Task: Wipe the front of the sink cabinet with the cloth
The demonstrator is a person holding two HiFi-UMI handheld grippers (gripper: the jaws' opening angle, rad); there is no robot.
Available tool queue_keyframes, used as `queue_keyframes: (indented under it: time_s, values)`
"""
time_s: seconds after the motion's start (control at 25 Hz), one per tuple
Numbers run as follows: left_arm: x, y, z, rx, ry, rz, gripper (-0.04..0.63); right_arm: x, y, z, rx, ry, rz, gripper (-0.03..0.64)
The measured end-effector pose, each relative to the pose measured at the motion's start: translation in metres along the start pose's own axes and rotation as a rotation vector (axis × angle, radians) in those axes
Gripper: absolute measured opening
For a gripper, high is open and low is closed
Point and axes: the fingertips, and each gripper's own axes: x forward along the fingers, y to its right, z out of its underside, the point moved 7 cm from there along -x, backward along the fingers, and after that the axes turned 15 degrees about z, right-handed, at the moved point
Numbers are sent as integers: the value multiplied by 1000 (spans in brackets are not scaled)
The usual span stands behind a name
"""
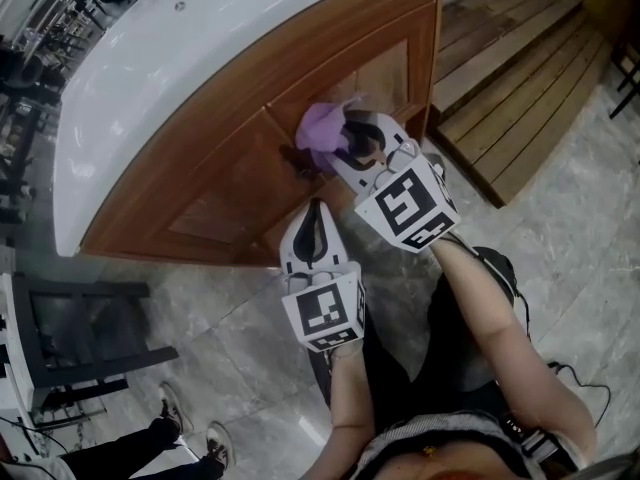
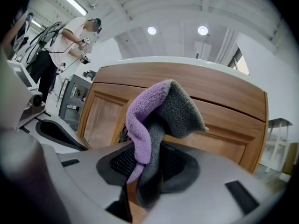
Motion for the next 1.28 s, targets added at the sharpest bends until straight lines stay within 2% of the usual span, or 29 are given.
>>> queue_keyframes:
  time_s: [0.56,0.72,0.92,1.28]
  values:
    - [8,3,3,0,-17,8,6,3,9,8,-31,-14,40,173]
    - [12,5,3,3,-18,13,6,5,16,16,-86,-31,88,173]
    - [19,9,5,2,-25,29,6,7,26,21,-40,-39,88,173]
    - [31,14,11,-2,-42,38,6,7,42,30,-51,-62,109,173]
